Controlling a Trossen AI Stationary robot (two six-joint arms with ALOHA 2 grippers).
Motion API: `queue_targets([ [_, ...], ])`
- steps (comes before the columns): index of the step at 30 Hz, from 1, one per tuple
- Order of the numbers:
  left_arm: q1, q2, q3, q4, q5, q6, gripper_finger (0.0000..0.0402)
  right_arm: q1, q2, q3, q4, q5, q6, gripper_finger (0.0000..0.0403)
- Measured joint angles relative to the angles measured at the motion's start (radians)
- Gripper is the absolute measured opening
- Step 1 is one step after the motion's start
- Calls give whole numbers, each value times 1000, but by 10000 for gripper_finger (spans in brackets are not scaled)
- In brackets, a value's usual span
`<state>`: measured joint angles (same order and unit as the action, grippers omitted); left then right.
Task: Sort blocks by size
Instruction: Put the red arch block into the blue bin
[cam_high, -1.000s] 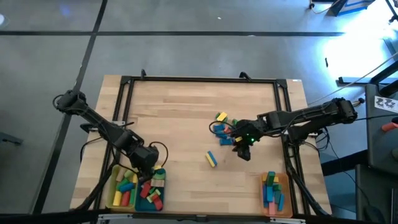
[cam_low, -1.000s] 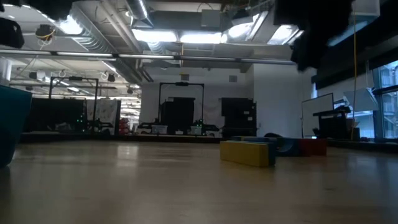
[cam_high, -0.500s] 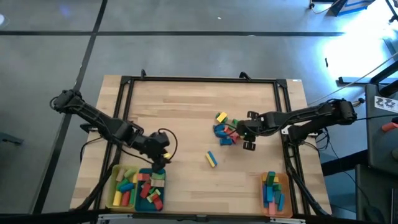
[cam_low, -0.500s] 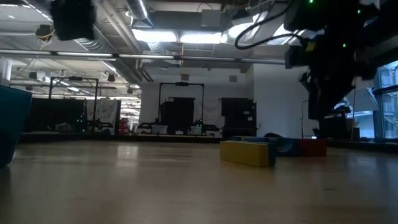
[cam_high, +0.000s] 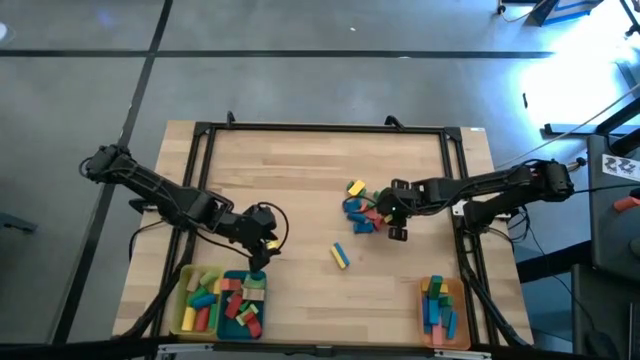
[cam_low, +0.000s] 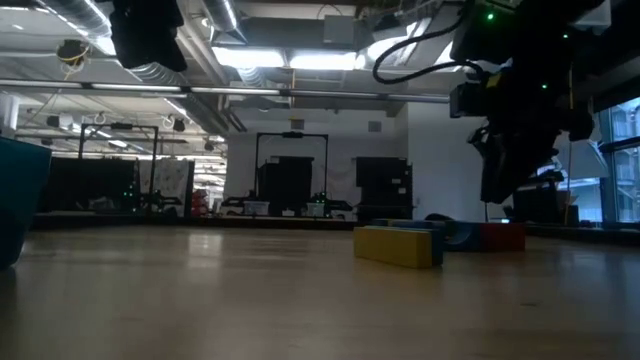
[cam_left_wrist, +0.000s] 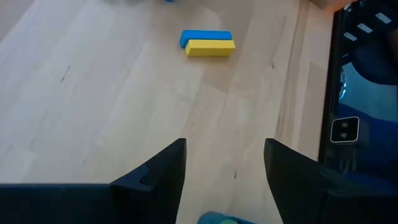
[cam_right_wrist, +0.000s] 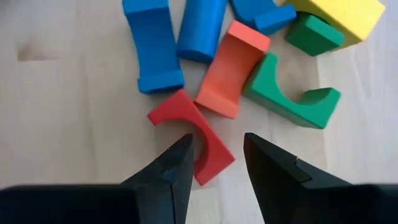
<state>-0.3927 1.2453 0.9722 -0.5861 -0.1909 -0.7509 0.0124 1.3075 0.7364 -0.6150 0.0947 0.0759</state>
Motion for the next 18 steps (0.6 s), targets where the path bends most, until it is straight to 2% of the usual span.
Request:
queue_targets([
  [10, 0, 0, 0, 0, -5, 0, 193, 0, 130, 0, 25, 25, -19, 145],
  [15, 0, 0, 0, 0, -5, 0, 193, 0, 205, 0, 35, 118, -24, 144],
  [18, 0, 0, 0, -1, -5, 0, 193, 0, 234, 3, 36, 102, -32, 130],
])
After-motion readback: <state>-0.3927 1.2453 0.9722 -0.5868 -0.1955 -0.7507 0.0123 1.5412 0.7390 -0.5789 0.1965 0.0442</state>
